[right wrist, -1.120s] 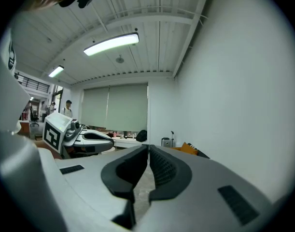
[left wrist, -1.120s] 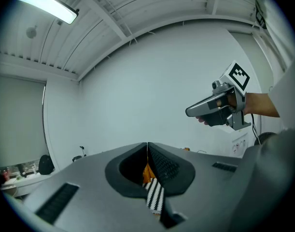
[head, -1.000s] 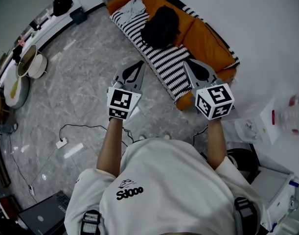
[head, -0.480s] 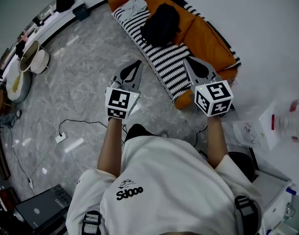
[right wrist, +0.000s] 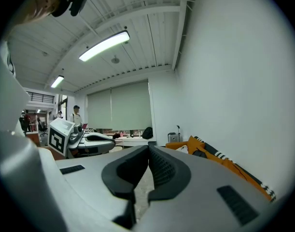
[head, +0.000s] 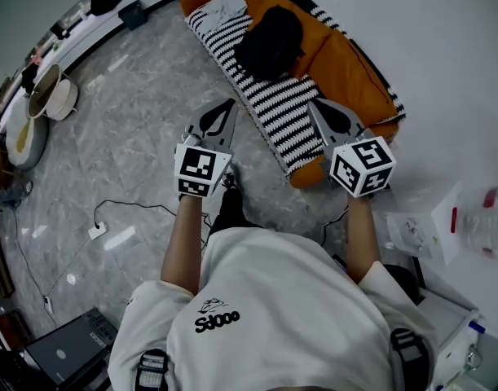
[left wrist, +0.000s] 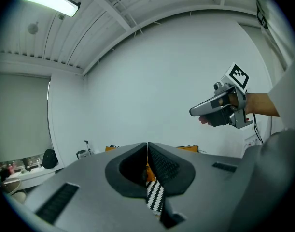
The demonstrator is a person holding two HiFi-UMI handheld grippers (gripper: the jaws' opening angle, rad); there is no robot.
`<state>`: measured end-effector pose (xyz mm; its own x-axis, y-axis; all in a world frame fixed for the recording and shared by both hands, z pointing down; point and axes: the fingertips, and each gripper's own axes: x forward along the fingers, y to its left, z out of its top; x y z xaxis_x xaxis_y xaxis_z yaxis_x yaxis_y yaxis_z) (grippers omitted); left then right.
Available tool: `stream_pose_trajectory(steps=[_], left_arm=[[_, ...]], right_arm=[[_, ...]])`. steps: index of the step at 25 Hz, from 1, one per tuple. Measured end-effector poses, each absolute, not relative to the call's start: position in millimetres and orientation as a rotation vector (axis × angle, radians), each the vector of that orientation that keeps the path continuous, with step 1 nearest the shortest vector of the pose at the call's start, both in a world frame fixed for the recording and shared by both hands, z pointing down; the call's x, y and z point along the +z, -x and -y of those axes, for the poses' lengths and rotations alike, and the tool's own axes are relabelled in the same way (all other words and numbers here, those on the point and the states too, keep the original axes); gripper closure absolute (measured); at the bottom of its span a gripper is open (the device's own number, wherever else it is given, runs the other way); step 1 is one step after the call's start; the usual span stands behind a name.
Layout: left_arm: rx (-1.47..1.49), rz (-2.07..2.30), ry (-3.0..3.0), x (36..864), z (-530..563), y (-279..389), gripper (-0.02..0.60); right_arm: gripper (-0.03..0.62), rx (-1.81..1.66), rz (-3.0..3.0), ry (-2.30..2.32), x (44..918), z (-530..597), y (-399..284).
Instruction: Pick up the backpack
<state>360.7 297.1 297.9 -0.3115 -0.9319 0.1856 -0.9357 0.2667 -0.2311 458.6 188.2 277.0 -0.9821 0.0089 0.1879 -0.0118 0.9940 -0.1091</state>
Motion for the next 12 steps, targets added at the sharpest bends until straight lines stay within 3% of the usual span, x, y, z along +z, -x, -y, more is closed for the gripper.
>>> stream_pose_trajectory(steps=[12], left_arm=[[0.432,2.444,-1.949,286.9,-217.2,-185.0,0.56]], right_arm=[[0.56,0.085,2.986,-0.115,263.0,-125.5,-290.0]])
